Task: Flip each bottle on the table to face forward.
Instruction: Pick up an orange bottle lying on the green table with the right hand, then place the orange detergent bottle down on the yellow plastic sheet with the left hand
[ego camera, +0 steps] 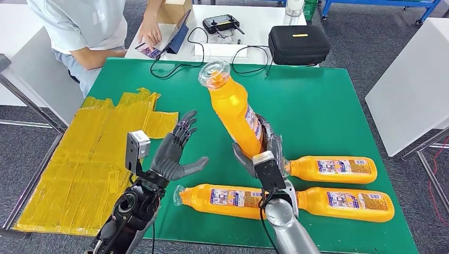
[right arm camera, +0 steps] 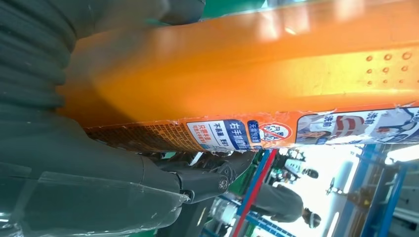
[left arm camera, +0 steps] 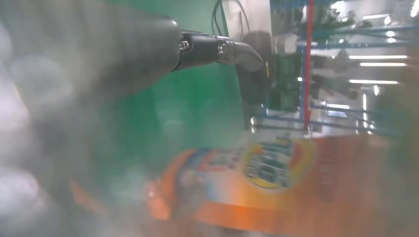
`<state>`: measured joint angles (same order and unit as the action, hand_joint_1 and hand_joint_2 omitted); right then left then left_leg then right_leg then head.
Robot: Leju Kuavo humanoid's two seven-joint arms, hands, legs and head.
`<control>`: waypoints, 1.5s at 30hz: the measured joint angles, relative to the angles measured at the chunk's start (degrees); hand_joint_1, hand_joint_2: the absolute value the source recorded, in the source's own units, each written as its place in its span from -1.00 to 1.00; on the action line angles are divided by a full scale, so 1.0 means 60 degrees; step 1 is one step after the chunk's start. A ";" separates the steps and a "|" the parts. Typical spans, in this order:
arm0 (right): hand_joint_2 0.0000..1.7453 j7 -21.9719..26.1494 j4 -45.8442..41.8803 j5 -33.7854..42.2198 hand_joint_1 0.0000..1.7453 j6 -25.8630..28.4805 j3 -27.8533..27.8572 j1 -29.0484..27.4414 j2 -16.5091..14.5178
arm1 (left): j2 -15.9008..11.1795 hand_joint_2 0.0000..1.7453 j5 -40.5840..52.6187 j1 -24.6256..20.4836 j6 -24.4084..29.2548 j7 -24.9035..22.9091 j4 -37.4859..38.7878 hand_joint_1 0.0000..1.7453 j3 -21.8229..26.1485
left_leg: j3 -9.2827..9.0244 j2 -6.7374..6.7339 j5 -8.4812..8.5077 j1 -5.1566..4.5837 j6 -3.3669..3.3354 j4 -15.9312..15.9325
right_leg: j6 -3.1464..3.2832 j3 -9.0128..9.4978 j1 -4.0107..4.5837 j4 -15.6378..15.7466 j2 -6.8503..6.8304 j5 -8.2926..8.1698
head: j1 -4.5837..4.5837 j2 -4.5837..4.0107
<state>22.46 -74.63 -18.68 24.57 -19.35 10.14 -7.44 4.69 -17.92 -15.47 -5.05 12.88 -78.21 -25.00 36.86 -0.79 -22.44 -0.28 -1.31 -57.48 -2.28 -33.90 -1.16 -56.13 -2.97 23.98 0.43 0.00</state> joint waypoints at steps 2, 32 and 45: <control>1.00 0.0001 0.0099 -0.0134 1.00 -0.0015 -0.0178 0.0053 -0.0036 | -0.0005 1.00 -0.0371 -0.0160 -0.0105 -0.0135 0.0009 -1.00 -0.0007 | 0.0000 0.0000 0.0000 0.0000 0.0000 0.0000 | 0.0000 0.0000 0.0001 0.0000 0.0000 0.0000 | 0.0001 0.0000; 1.00 -0.0187 0.2857 -0.1169 1.00 -0.0076 -0.2234 0.0946 -0.0527 | -0.0082 1.00 -0.1420 -0.0581 -0.0139 -0.0246 0.0437 -0.86 -0.0077 | 0.0002 -0.0001 0.0001 0.0001 0.0001 0.0000 | 0.0001 -0.0005 0.0000 0.0000 0.0000 0.0001 | 0.0001 0.0000; 1.00 -0.0142 0.3137 -0.0914 1.00 -0.0044 -0.2263 0.1041 -0.0531 | -0.0082 1.00 -0.1647 -0.0577 0.0127 -0.0149 0.0546 1.00 -0.0077 | 0.0002 -0.0001 0.0001 0.0001 0.0001 -0.0001 | 0.0001 -0.0006 0.0000 0.0000 0.0001 0.0001 | 0.0001 0.0000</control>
<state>21.61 -55.80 -24.17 24.30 -32.93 16.39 -10.62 4.20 -27.80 -18.93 -4.29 11.98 -74.93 -25.47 36.87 -0.80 -22.43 -0.28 -1.31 -57.48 -2.27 -33.93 -1.16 -56.13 -2.96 23.98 0.43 0.00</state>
